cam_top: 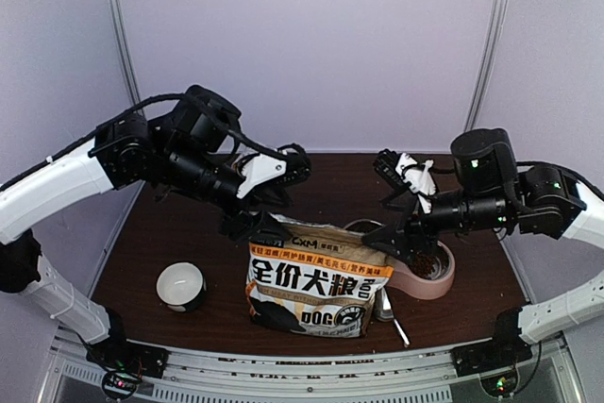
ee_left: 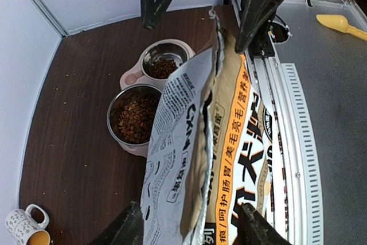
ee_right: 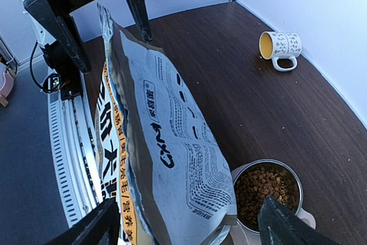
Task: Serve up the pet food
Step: Press the seal on the pet food bag.
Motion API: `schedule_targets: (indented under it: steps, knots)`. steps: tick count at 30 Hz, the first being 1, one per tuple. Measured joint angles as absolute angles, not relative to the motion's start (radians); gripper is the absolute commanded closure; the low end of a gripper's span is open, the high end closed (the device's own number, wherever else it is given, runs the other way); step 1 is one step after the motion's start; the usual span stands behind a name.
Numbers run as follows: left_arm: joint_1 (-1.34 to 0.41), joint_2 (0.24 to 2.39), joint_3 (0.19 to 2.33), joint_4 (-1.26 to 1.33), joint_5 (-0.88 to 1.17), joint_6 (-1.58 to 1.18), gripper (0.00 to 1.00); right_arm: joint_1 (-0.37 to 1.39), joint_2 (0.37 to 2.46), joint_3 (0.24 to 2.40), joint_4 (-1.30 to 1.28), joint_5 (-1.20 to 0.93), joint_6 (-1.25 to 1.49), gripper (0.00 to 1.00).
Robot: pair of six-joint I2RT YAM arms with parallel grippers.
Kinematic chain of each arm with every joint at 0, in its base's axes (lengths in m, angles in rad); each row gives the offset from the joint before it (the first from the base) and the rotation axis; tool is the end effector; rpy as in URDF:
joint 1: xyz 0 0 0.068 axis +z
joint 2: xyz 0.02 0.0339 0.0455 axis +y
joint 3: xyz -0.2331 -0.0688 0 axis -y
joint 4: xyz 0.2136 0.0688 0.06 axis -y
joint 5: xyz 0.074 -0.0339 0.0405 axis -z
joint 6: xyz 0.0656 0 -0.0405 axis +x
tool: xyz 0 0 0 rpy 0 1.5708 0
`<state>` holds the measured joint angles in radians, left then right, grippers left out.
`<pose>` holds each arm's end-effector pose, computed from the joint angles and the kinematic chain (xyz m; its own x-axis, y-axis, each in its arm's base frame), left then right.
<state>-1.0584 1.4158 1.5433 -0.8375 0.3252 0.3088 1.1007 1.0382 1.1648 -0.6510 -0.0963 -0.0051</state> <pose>0.1247 -0.2643 0.3417 -0.0174 0.6183 -0.7858 0.9971 0.0687 0.0321 0.0970 0.2048 0.3311 -0.2221 -0.4483 -0.8659 -0.9262 0.3744 0.0437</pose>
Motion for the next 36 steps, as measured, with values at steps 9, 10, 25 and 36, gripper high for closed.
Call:
schedule_targets:
  steps: [9,10,25,36]
  knots:
    - [-1.092,1.475,1.628,-0.962,0.256,0.343,0.90,1.102,1.111,1.172,-0.694,-0.144,-0.052,0.45]
    - [-1.093,1.478,1.628,-0.966,0.252,0.343,0.93,1.102,1.121,1.176,-0.694,-0.147,-0.056,0.49]
    - [-1.093,1.480,1.631,-0.977,0.247,0.356,1.00,1.119,1.179,1.218,-0.711,-0.178,-0.114,1.00]
    - [-1.093,1.475,1.626,-0.970,0.252,0.348,0.61,1.119,1.166,1.218,-0.714,-0.171,-0.123,0.45]
